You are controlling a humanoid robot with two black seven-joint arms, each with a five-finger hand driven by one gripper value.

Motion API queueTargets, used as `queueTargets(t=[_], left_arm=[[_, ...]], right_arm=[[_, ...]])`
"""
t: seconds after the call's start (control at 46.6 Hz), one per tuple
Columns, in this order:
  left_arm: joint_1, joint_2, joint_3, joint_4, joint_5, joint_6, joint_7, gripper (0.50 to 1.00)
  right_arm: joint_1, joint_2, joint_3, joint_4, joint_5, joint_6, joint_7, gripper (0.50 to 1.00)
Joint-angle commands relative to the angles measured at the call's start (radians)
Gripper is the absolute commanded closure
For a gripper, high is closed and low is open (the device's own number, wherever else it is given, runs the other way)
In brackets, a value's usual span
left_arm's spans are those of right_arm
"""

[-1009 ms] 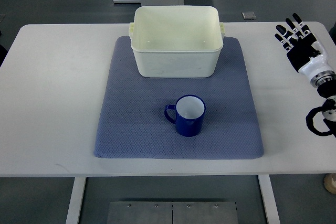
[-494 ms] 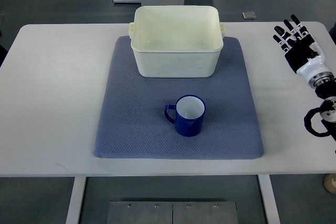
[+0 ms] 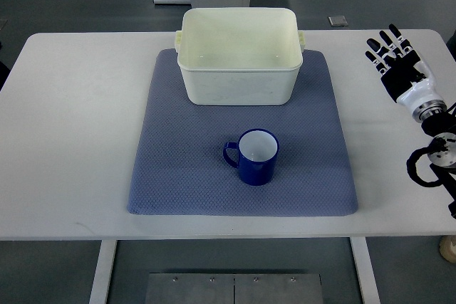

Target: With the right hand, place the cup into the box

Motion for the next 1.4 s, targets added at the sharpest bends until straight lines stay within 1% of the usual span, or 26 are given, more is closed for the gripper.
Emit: queueTargets(t=[0.0,0.88,1.031,1.374], left_arm=[[0.0,0.0,0.0,-0.001,0.0,0.0,0.0,0.5],[0.0,0.0,0.0,-0.001,0.0,0.0,0.0,0.5],[0.0,0.0,0.0,0.0,0.0,0.0,0.0,0.5],[0.0,0.0,0.0,0.0,0.0,0.0,0.0,0.5]], right_arm=[[0.003,-0.001,0.002,0.0,0.0,0.0,0.0,0.5],[0.003,-0.007,0.008,0.0,0.0,0.0,0.006,0.5],[-0.001,-0.026,0.01,0.0,0.0,-0.005,0.021,0.5],[-0.001,-0.067,0.008,-0.001,0.002,-0.002,0.011,0.5]])
